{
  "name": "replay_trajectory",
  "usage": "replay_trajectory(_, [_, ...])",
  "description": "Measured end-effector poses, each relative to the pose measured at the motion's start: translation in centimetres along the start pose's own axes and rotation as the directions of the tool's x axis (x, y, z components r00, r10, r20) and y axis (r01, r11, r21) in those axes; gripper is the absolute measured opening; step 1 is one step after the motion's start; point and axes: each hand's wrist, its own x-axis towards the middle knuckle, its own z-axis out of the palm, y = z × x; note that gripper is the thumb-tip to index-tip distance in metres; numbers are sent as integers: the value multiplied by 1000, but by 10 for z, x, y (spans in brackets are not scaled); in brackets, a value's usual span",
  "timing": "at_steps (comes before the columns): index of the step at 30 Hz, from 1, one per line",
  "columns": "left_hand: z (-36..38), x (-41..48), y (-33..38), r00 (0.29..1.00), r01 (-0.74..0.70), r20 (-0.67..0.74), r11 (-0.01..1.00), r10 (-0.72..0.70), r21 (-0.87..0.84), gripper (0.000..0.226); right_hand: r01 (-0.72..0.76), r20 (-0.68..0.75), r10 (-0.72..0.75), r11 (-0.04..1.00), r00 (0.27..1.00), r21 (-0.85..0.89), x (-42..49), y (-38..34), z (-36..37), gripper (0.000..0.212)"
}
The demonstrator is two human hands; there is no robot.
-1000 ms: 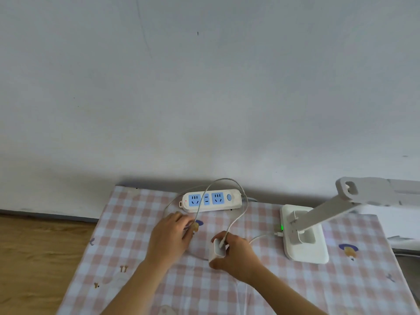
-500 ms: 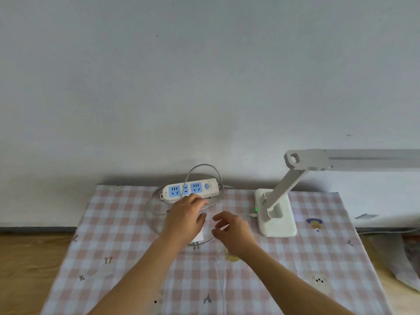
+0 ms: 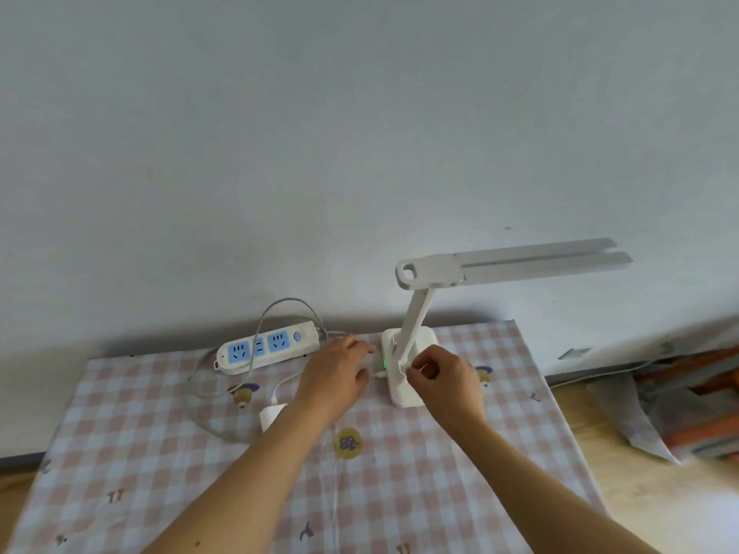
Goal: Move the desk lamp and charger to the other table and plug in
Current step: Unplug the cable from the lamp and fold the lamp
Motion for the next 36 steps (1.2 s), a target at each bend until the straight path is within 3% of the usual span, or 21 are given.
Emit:
replay_trajectory(2, [6, 5, 3, 999, -5, 38, 1000, 4, 28, 41, 3, 0, -3, 1000, 1000, -21, 8, 8, -6, 16])
replay_trajectory(6, [18, 14, 3, 990, 10, 139, 997, -21, 77, 53, 33, 100, -25, 996, 995, -81, 26, 21, -6, 60])
replay_trajectory(9, [27, 20, 3, 976, 41, 211, 995, -59, 89, 65, 113, 232, -87, 989, 969, -100, 40, 25, 1, 78])
replay_trajectory(16, [49, 27, 0, 960, 150, 235, 988, -154, 35, 57, 189, 340, -121, 967, 932, -173, 57, 30, 24, 91])
replay_trajectory(28, [76, 41, -6, 956, 178, 230, 983, -184, 47, 23, 254, 432, -131, 937, 892, -241, 78, 39, 39, 102])
replay_trajectory(36, [80, 49, -8, 958, 192, 207, 980, -200, 57, 13, 295, 410, -175, 922, 895, -252, 80, 48, 44, 98])
